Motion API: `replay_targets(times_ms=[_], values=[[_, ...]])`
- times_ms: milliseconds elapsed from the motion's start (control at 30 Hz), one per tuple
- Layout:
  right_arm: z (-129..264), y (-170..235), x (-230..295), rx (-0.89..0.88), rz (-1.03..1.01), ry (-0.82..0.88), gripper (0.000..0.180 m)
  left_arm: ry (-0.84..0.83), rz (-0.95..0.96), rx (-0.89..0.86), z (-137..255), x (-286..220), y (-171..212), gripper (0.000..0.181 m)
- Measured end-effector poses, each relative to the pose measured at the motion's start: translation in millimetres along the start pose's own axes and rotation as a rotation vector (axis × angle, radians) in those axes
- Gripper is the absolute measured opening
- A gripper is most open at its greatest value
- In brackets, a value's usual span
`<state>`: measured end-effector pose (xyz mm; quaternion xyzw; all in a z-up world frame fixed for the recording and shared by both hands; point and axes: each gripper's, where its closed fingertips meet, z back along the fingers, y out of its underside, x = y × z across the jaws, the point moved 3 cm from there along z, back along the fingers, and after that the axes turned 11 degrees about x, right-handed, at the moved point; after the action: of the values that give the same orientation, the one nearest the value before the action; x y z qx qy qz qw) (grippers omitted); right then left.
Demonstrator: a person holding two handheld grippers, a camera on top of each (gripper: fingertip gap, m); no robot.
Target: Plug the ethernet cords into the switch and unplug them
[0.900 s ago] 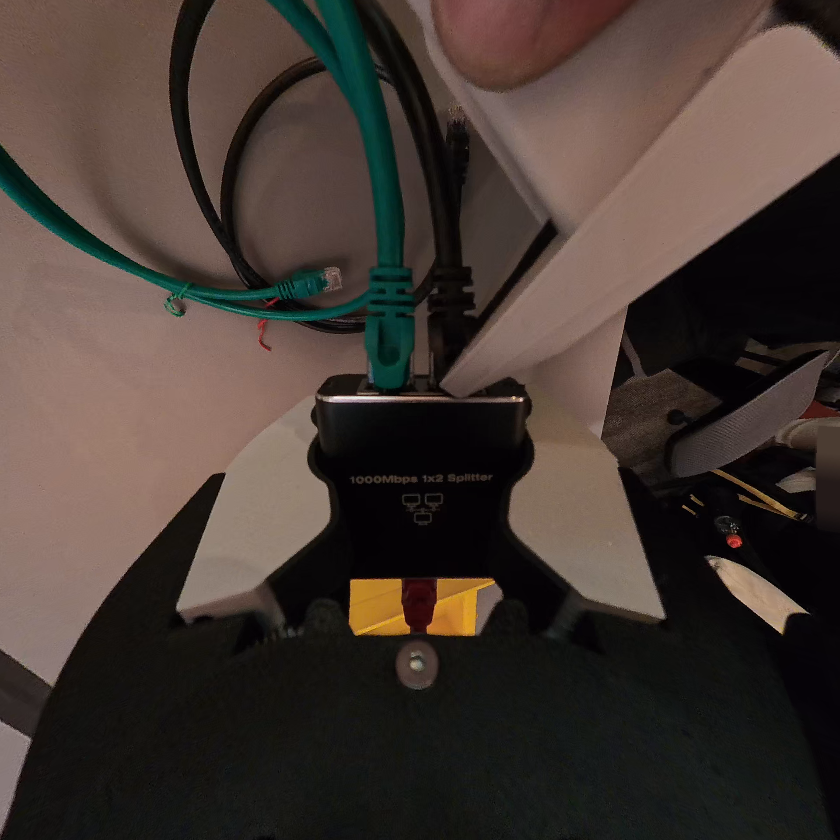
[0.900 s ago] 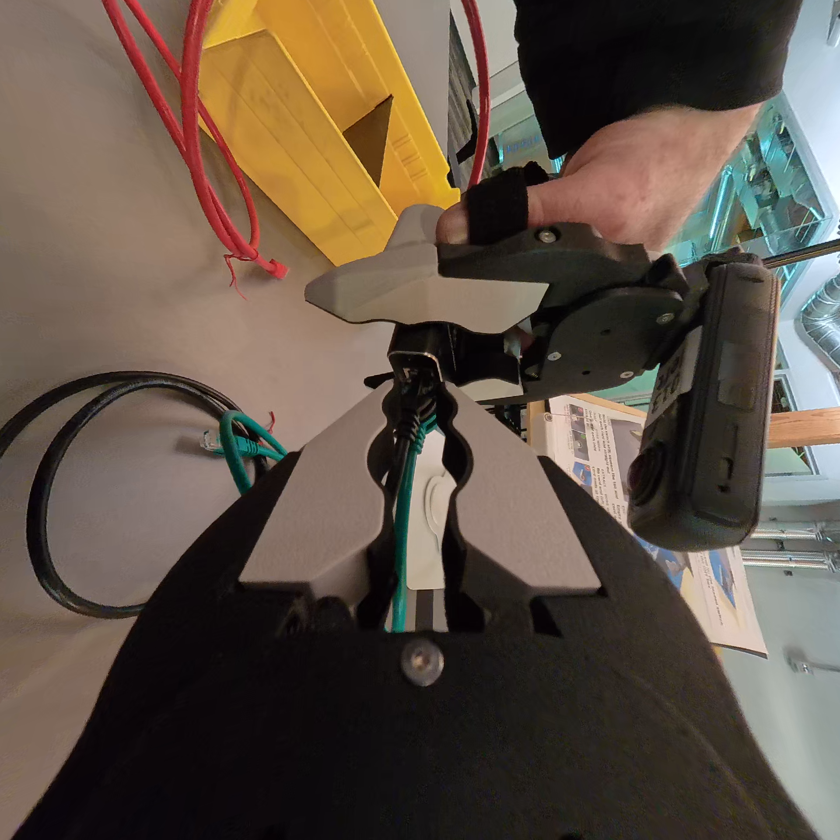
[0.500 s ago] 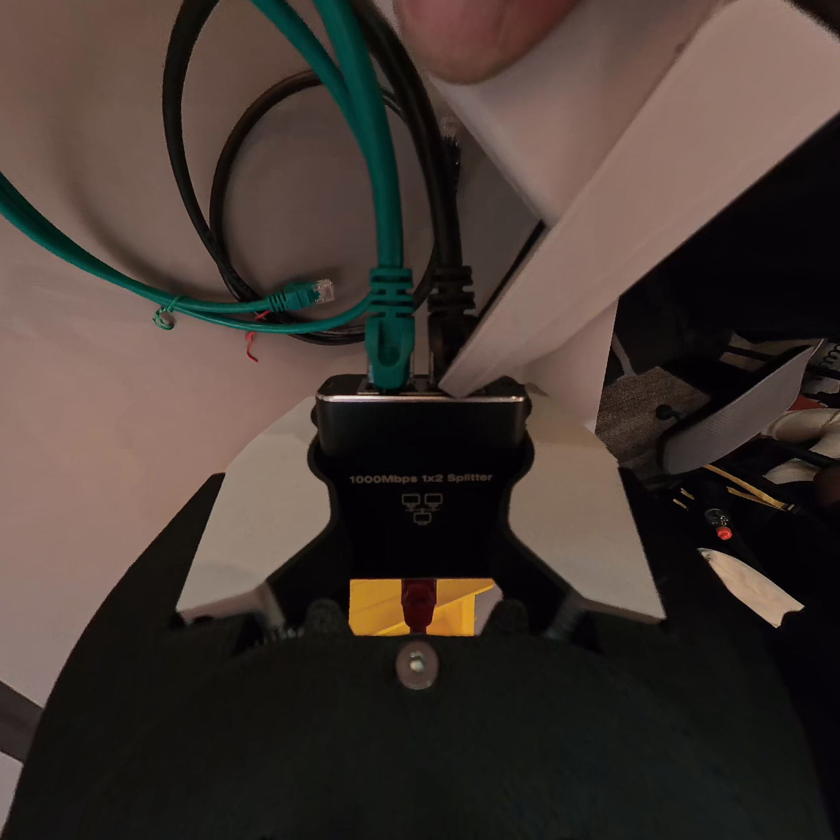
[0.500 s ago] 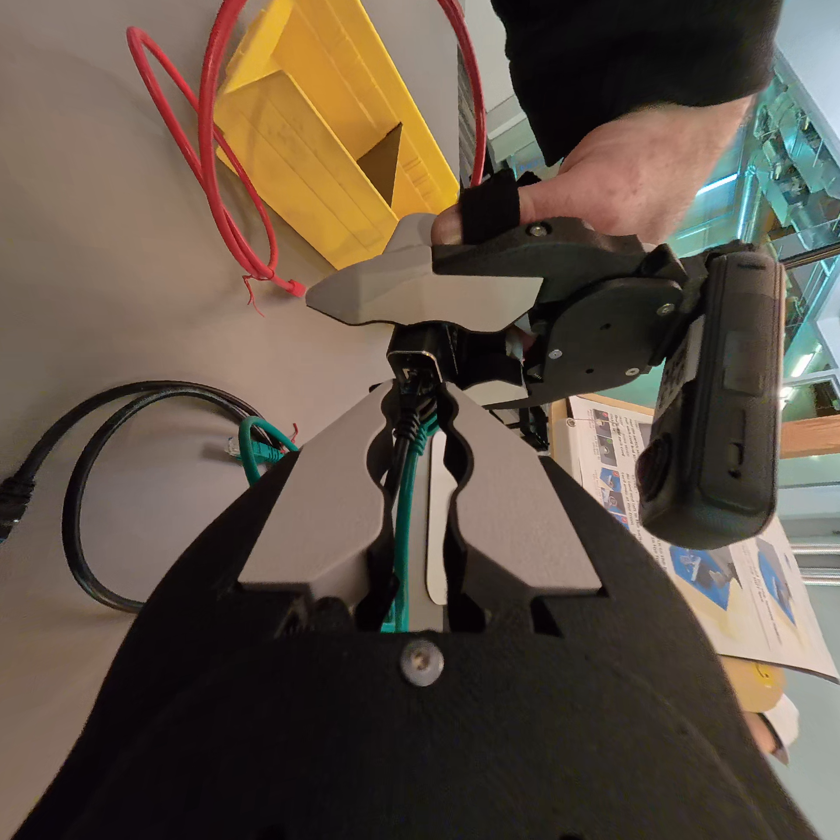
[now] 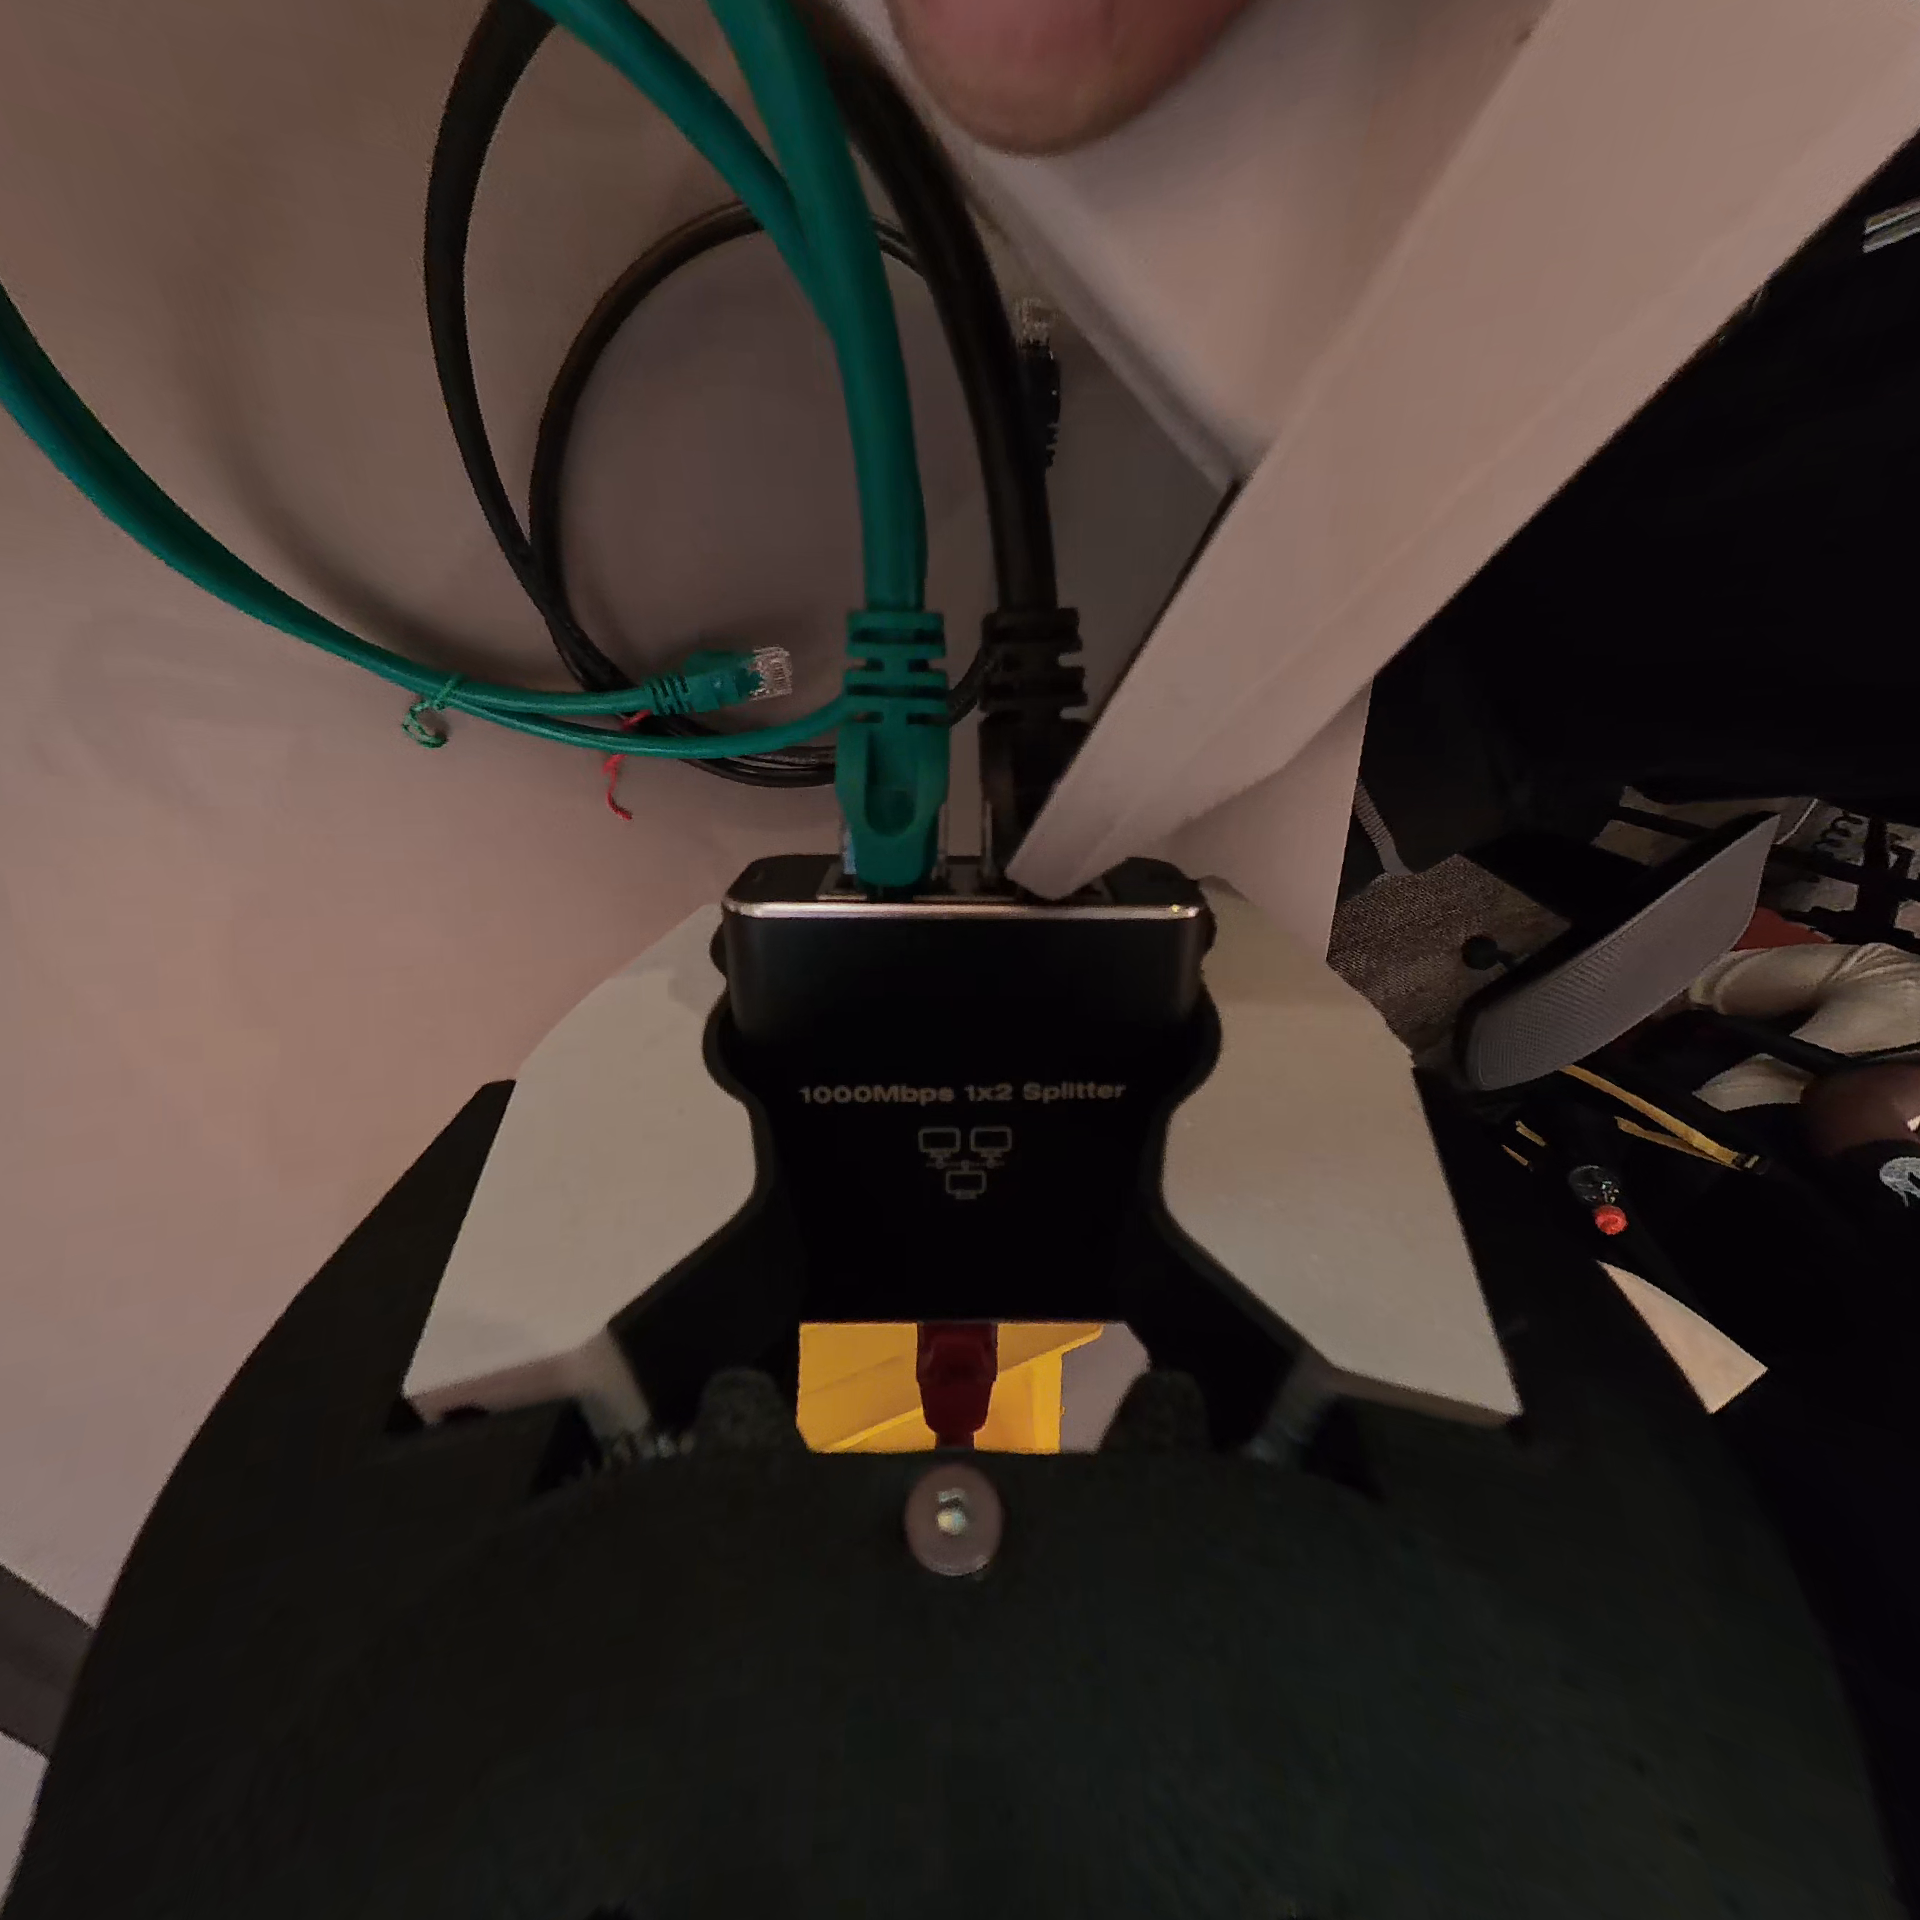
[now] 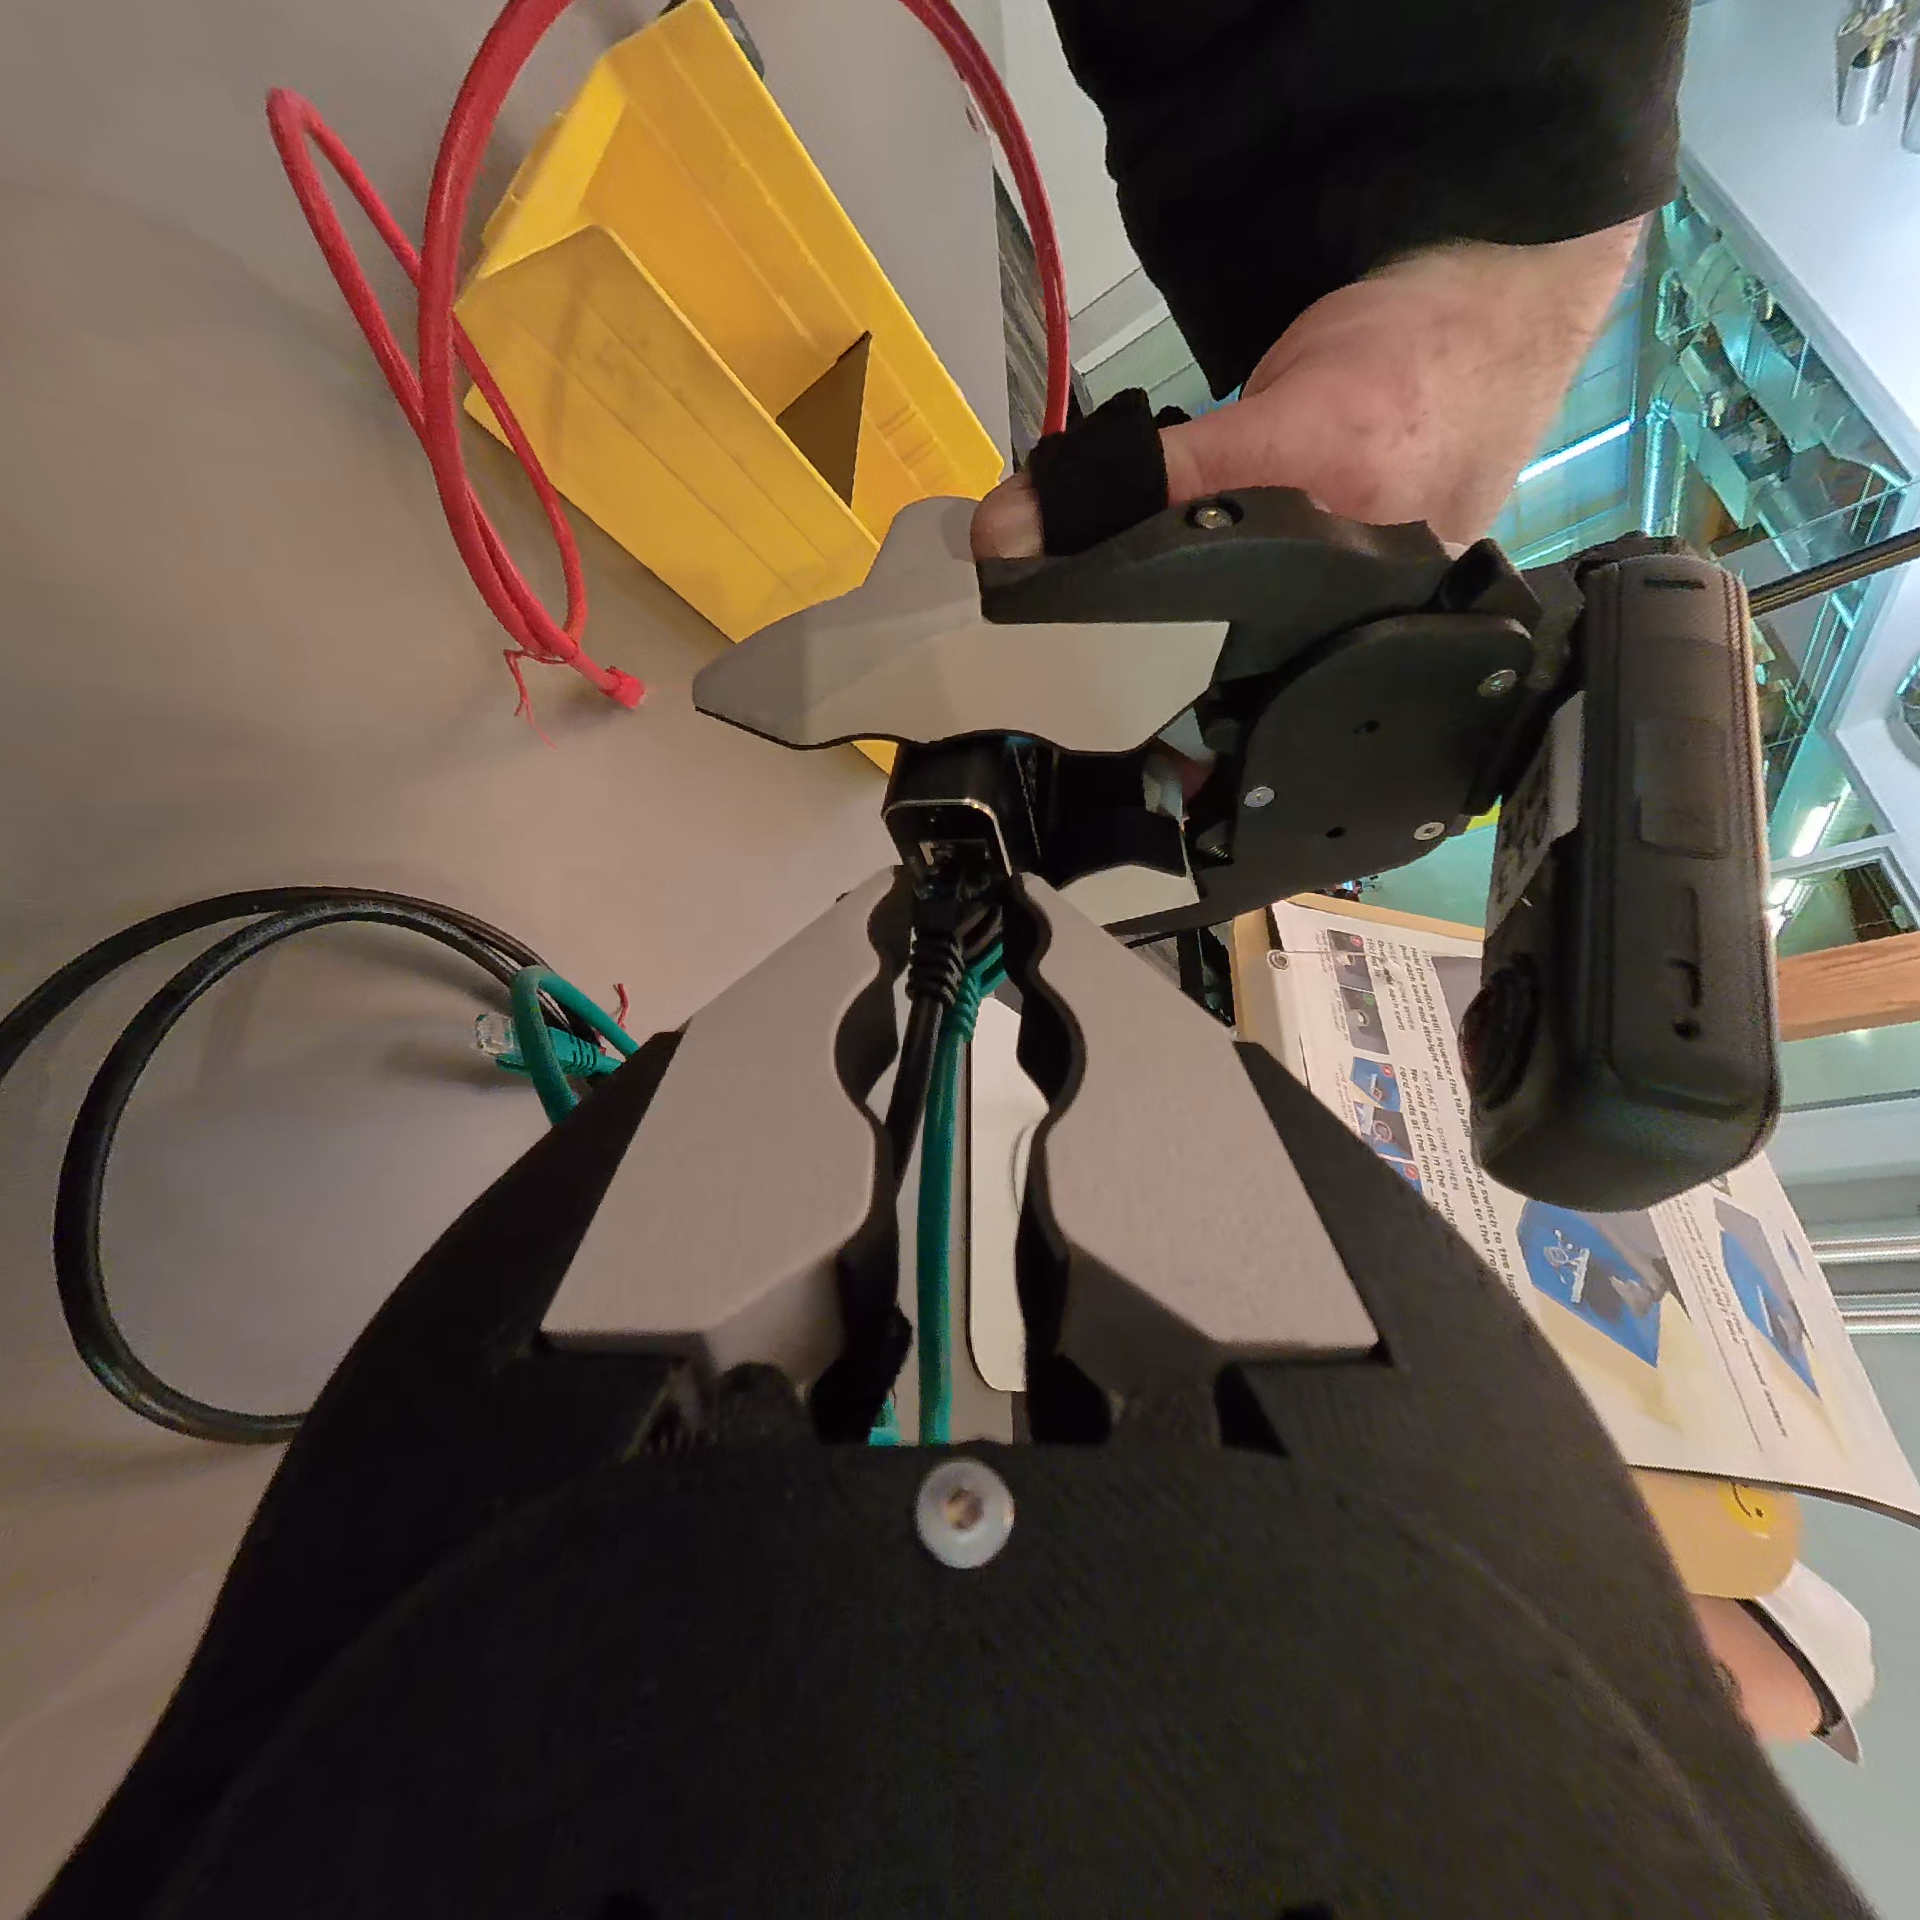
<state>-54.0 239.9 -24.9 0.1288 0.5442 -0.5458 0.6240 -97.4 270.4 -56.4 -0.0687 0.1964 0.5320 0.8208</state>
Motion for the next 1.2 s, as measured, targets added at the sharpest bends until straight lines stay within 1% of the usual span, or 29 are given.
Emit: replay_targets(times_ms=[733, 900, 967, 1000, 1100, 1200], values=[[-2.5, 6.6, 3.1, 0.011, 0.001, -0.011, 0.013, 0.014, 0.008, 0.02, -4.1, 5.4, -2.6, 0.077], [1.3, 6.8, 2.6, -0.002, -0.01, -0.024, 0.021, 0.01, 0.005, 0.006, 0.4, 4.9, -5.2, 0.076], [3.0, 5.9, 0.5, -0.005, -0.009, -0.014, 0.02, 0.007, 0.005, 0.001, 2.4, 5.0, -5.5, 0.078], [3.7, 5.4, -0.2, -0.004, -0.006, -0.011, 0.019, 0.006, 0.003, 0.001, 2.8, 4.6, -5.6, 0.077], [4.0, 4.9, -1.5, 0.002, 0.002, 0.0, 0.013, 0.008, 0.002, 0.009, 1.9, 3.9, -5.8, 0.076], [4.0, 5.0, -1.1, 0.005, 0.004, -0.002, 0.013, 0.012, 0.006, 0.01, 1.2, 3.8, -5.9, 0.076]])
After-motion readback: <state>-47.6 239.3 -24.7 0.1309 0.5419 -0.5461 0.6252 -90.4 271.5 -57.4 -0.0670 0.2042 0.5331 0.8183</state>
